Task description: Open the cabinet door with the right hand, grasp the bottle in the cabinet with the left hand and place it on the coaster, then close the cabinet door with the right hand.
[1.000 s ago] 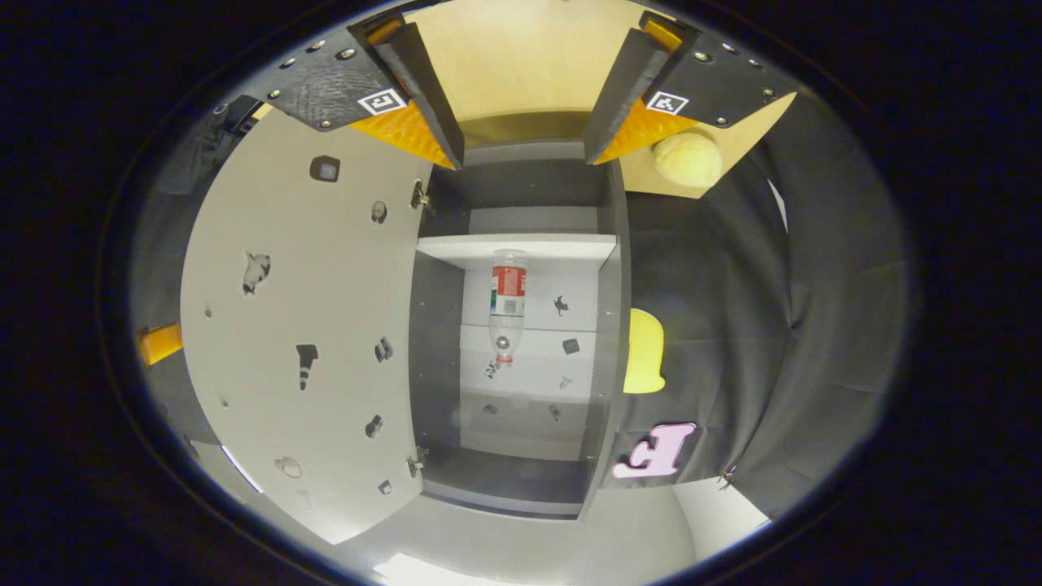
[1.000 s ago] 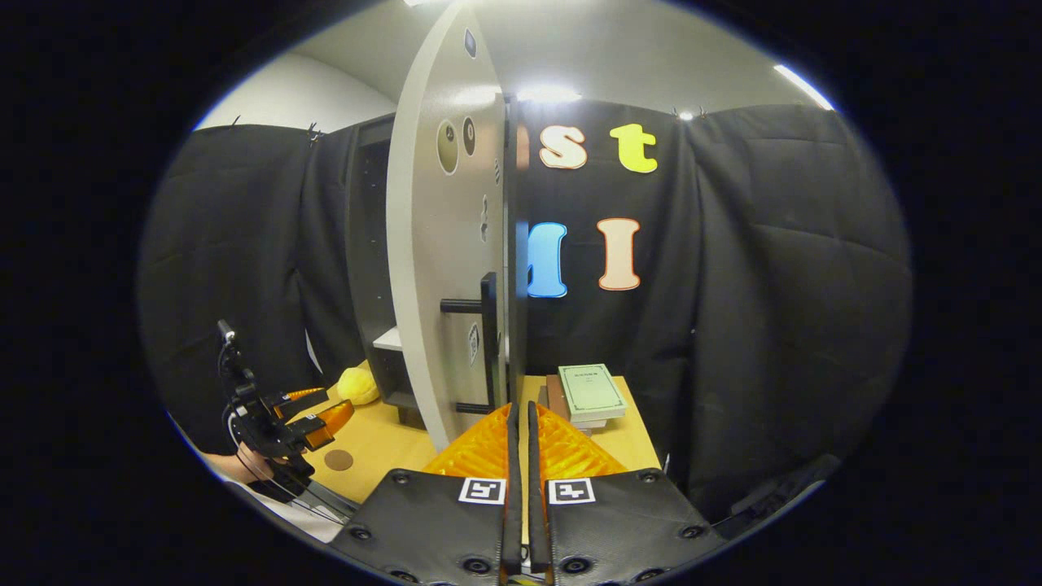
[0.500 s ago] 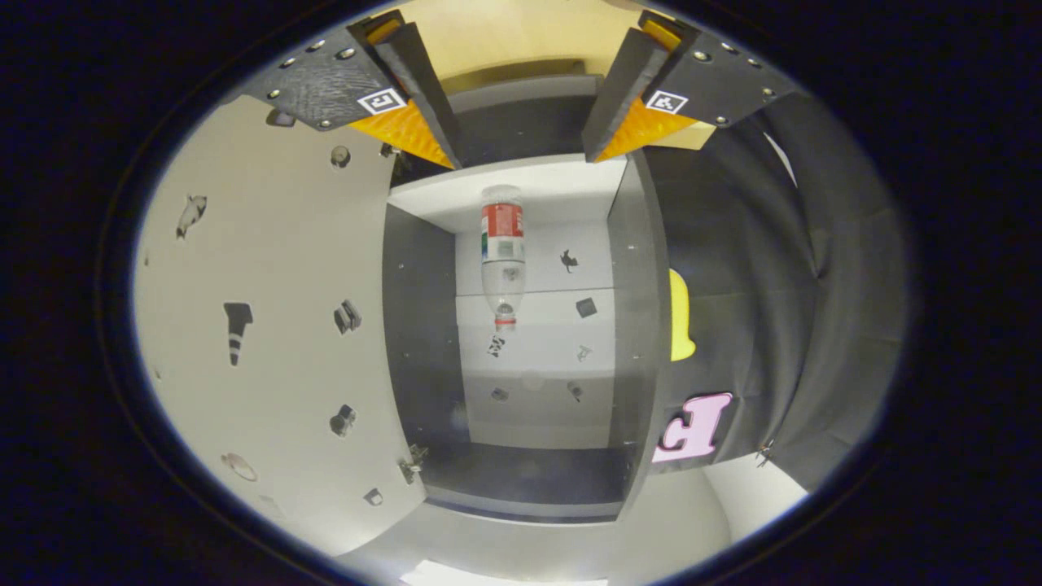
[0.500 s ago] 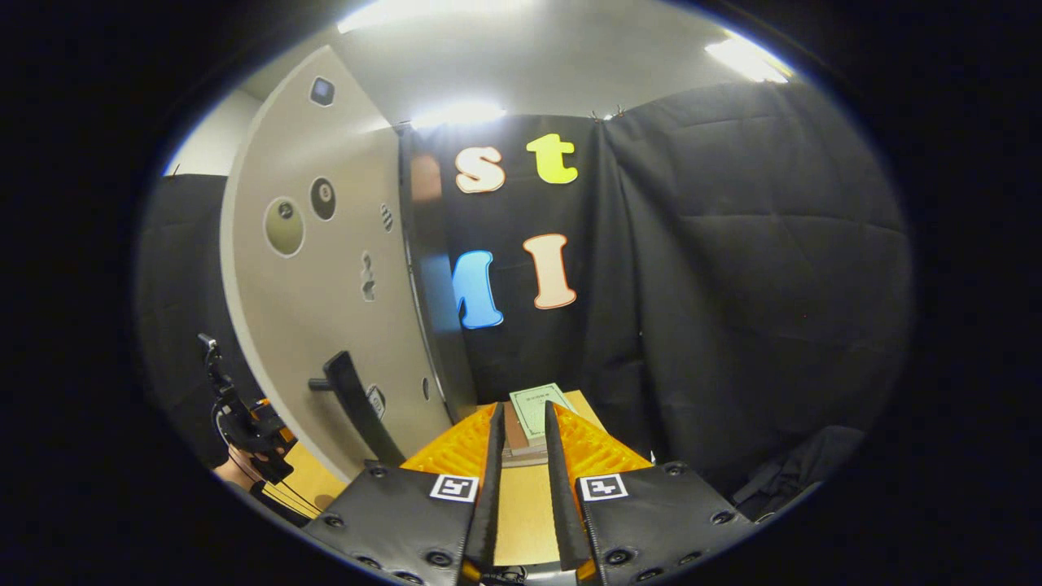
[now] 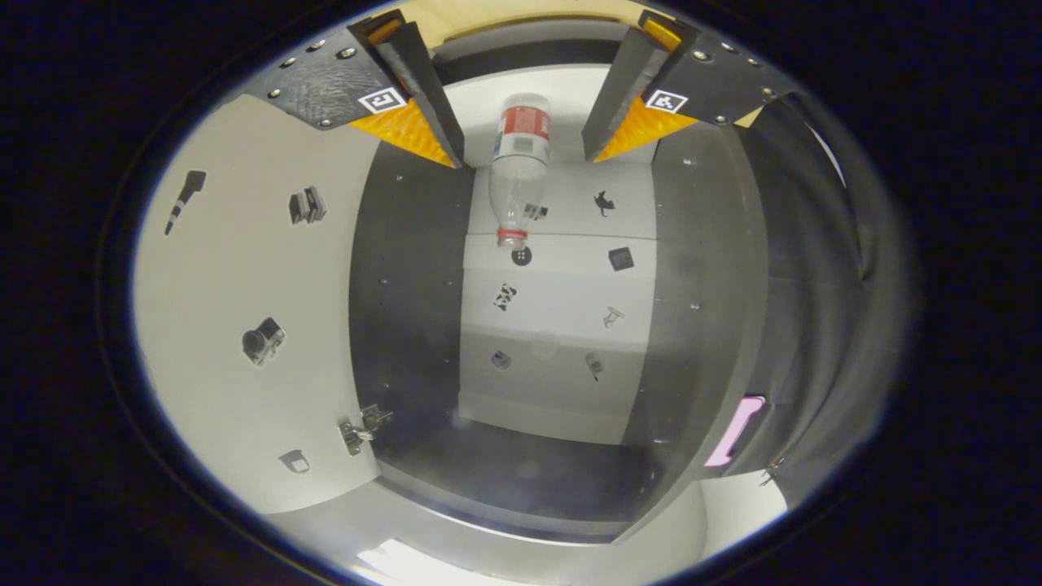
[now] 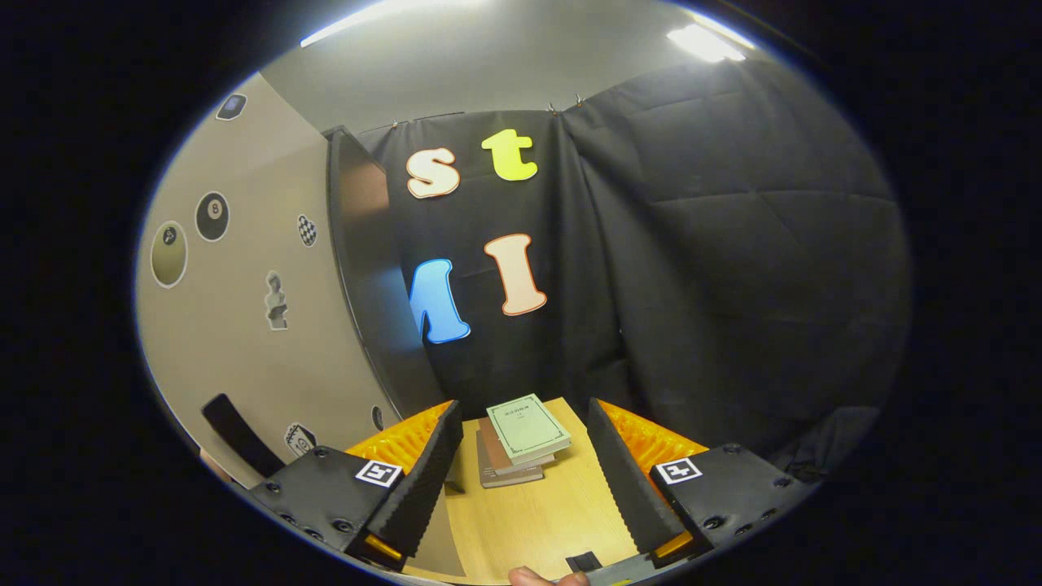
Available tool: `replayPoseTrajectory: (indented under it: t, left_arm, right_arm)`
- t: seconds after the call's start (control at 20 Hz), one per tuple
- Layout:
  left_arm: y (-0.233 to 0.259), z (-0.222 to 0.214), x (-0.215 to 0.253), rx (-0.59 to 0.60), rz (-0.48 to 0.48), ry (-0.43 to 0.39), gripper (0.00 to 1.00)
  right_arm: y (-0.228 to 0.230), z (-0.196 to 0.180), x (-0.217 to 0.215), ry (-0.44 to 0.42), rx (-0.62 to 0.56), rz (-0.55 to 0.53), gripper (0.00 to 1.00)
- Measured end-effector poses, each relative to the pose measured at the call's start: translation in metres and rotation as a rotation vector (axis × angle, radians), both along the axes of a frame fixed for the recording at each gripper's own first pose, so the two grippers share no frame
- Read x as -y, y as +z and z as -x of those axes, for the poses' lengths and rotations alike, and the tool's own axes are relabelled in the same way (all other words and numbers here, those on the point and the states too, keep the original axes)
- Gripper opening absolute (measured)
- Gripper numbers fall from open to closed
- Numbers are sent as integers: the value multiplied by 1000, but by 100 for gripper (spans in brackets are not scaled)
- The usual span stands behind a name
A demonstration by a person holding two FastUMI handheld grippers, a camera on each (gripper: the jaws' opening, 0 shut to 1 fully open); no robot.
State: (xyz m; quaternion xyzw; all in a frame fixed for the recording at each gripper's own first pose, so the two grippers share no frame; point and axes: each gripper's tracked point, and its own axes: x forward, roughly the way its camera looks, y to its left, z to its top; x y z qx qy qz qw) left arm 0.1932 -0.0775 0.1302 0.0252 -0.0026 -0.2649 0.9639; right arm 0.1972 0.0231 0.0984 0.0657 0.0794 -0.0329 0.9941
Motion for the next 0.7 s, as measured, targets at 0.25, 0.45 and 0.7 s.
replayPoseTrajectory:
  t: [0.25,0.45,0.7]
  left_arm:
    - [-11,-37,22,-11,-58,1,90]
    - [-18,-63,40,-20,-76,-15,90]
    - [-30,-90,49,-20,-125,-14,86]
  right_arm:
    - [-18,-19,3,16,-43,-29,97]
    - [-26,-25,2,20,-54,-75,98]
    - [-36,-33,11,-8,-76,-97,97]
